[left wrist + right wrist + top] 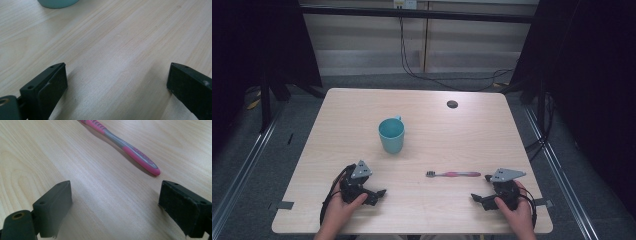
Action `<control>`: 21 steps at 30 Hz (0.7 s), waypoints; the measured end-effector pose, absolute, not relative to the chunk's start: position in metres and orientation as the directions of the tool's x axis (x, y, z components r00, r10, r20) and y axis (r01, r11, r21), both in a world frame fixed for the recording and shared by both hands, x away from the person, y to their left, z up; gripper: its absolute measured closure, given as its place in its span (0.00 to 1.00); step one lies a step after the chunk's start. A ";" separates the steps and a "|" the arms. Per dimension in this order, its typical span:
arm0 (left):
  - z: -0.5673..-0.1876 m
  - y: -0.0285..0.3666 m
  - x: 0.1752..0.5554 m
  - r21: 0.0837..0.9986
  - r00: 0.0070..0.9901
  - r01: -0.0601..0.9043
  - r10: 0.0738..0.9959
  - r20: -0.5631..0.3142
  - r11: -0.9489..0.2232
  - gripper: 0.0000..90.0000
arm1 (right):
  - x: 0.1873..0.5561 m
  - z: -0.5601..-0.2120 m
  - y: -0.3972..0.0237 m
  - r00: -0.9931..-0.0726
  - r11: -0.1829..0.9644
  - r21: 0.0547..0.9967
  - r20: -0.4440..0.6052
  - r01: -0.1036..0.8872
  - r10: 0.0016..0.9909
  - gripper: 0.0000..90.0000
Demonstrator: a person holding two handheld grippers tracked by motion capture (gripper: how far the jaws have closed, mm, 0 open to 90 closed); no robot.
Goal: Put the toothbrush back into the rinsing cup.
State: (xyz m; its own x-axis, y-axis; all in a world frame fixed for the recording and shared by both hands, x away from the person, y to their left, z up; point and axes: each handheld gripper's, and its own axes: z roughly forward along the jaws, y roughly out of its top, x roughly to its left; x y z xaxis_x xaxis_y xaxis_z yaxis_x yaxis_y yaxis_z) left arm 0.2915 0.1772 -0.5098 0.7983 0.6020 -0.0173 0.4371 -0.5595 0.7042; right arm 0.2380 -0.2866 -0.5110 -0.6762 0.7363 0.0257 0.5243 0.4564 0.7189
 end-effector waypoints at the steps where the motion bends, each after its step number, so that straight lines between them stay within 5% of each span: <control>1: -0.510 0.177 0.291 0.704 0.798 0.437 0.602 -0.018 -0.559 0.03 | 0.238 -0.511 -0.287 -0.677 0.457 0.719 0.026 0.524 0.736 0.12; 21: -0.510 0.178 0.291 0.706 0.796 0.437 0.606 -0.014 -0.557 0.04 | 0.248 -0.504 -0.283 -0.706 0.513 0.665 0.030 0.542 0.708 0.14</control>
State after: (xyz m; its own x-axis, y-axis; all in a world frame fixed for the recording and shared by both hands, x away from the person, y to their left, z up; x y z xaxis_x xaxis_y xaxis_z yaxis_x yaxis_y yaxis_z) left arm 0.2907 0.1777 -0.5097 0.7956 0.6057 -0.0140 0.4367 -0.5573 0.7062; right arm 0.2475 -0.2833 -0.5041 -0.7061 0.7075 0.0295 0.5422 0.5134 0.6651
